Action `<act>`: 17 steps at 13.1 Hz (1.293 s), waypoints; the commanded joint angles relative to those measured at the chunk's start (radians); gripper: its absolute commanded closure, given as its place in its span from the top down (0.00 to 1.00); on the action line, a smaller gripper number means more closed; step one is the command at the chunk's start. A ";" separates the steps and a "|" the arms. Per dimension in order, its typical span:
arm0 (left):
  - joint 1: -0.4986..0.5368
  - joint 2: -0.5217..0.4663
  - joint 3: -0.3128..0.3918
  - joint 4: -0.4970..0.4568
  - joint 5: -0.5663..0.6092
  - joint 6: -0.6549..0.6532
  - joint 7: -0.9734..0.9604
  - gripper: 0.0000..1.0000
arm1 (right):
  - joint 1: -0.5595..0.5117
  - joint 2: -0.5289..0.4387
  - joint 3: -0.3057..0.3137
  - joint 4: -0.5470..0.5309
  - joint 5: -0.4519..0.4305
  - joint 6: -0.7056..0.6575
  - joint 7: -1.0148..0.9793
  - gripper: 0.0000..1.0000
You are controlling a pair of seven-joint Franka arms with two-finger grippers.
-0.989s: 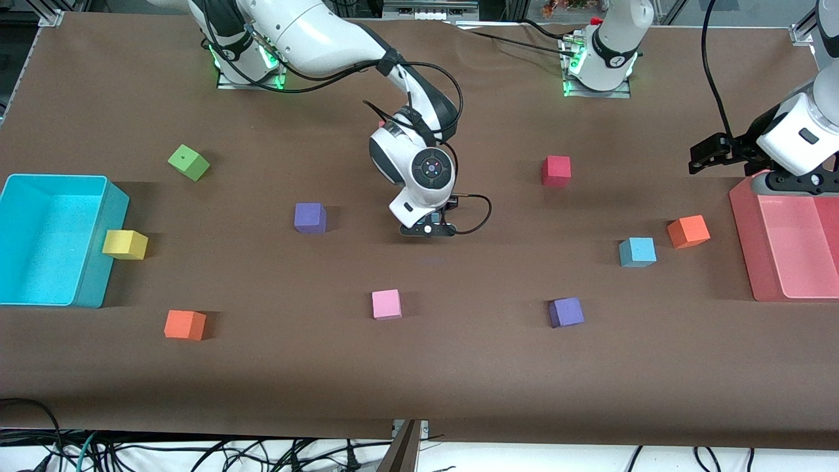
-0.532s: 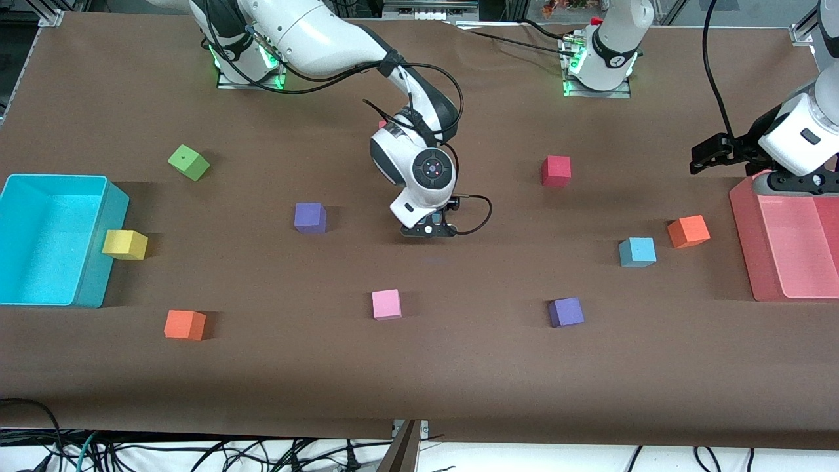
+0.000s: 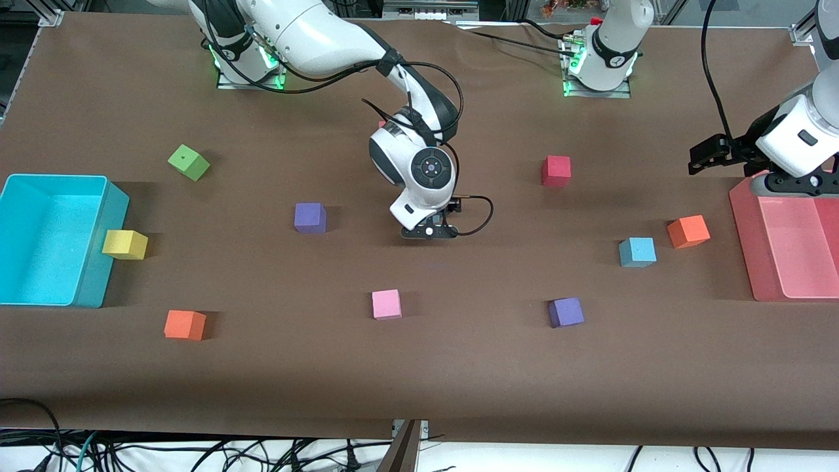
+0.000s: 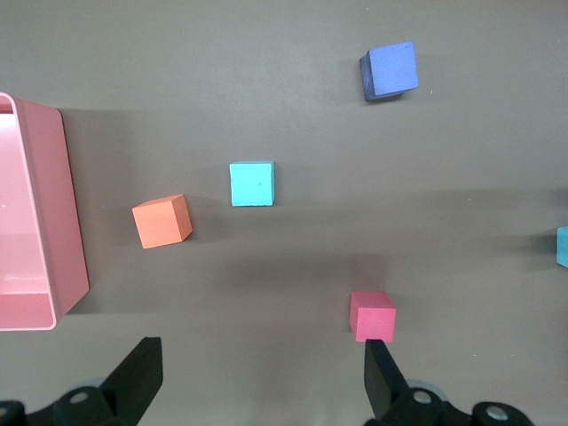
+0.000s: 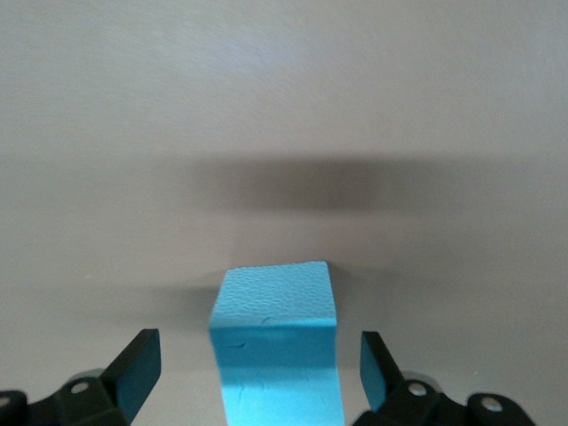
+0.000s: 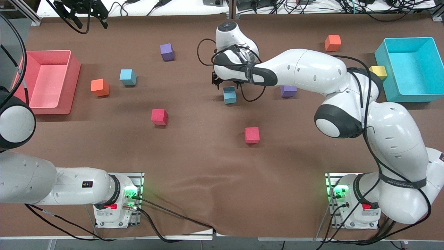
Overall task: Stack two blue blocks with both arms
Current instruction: 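Set the cyan cube down while the left gripper reaches the other cyan cube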
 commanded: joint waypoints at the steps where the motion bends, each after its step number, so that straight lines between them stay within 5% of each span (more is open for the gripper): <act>1: 0.011 0.004 -0.008 -0.032 -0.013 0.044 0.012 1.00 | -0.010 -0.056 -0.005 0.003 0.015 -0.023 -0.110 0.99; 6: 0.011 -0.002 0.003 -0.076 -0.013 0.121 0.012 1.00 | -0.040 -0.095 -0.004 -0.006 0.021 -0.022 -0.436 1.00; 10: 0.011 -0.010 0.012 -0.278 -0.010 0.368 0.010 1.00 | -0.079 -0.148 -0.001 -0.041 0.035 -0.030 -0.694 1.00; 12: 0.014 -0.009 0.015 -0.407 -0.010 0.532 0.009 1.00 | -0.102 -0.176 -0.007 -0.069 0.119 -0.065 -0.850 1.00; 17: -0.001 0.031 0.015 -0.440 -0.010 0.547 0.009 1.00 | -0.165 -0.392 -0.036 -0.437 0.310 0.028 -1.283 1.00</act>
